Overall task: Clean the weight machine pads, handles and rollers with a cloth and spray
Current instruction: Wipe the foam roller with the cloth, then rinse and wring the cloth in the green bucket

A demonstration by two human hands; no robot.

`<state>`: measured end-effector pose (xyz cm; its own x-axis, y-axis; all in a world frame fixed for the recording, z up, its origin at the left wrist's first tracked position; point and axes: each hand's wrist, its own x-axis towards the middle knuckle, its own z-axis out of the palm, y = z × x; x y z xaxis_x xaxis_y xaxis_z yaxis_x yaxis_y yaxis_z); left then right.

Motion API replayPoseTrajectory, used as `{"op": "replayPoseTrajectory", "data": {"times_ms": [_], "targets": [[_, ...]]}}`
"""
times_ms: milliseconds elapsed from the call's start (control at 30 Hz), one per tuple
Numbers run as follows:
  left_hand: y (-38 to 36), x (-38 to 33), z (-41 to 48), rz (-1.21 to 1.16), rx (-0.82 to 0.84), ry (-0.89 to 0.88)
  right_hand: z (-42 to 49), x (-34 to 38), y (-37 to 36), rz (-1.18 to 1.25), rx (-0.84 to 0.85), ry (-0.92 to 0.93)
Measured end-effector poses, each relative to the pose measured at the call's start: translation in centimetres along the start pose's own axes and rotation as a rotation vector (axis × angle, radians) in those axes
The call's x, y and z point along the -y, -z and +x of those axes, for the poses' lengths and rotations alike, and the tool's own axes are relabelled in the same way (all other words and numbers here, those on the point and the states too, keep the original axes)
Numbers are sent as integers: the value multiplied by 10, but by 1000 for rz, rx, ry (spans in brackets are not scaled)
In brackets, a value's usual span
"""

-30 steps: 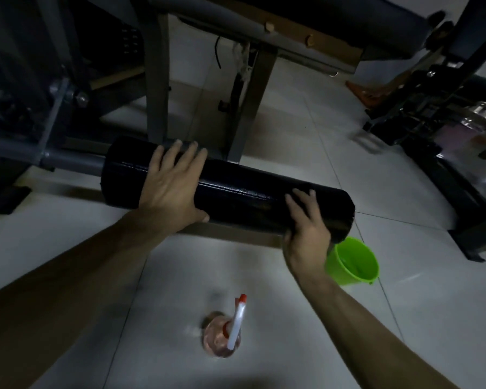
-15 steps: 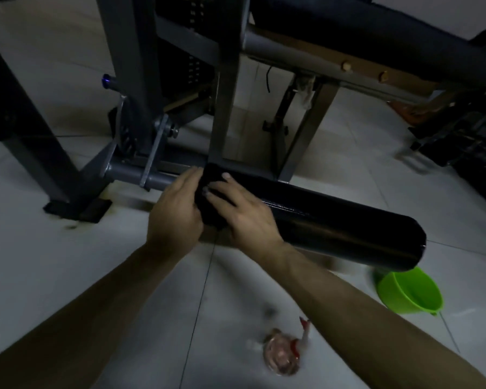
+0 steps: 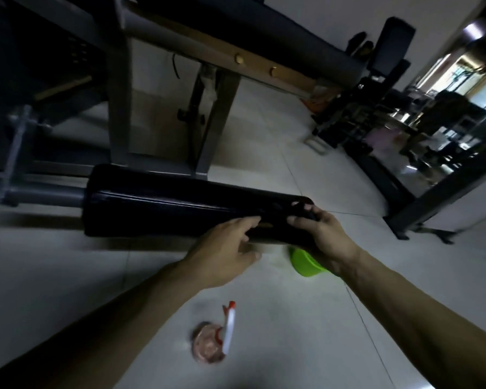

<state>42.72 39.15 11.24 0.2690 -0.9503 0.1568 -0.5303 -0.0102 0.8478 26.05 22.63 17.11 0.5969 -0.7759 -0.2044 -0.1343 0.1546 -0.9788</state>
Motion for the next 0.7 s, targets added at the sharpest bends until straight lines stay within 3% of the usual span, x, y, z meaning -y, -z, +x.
{"op": "replayPoseTrajectory", "data": {"times_ms": [133,233,333,433,533,600,700], "targets": [[-51,-28,24,-284,137,156,-1,4,40,131,122,-177],[-88,-51,60,-548,-38,267,10,-7,81,200,92,-271],[-126,-77,98,-395,-210,259,23,-16,118,263,69,-264],[-181,-93,133,-359,-280,226,43,-30,167,227,-9,-213],[-236,-96,161,-236,-378,207,57,-45,217,212,8,-309],[-270,-97,175,-98,-375,120,66,-52,250,335,22,-392],[-306,-94,187,108,-182,25,87,-65,278,464,-24,-451]]}}
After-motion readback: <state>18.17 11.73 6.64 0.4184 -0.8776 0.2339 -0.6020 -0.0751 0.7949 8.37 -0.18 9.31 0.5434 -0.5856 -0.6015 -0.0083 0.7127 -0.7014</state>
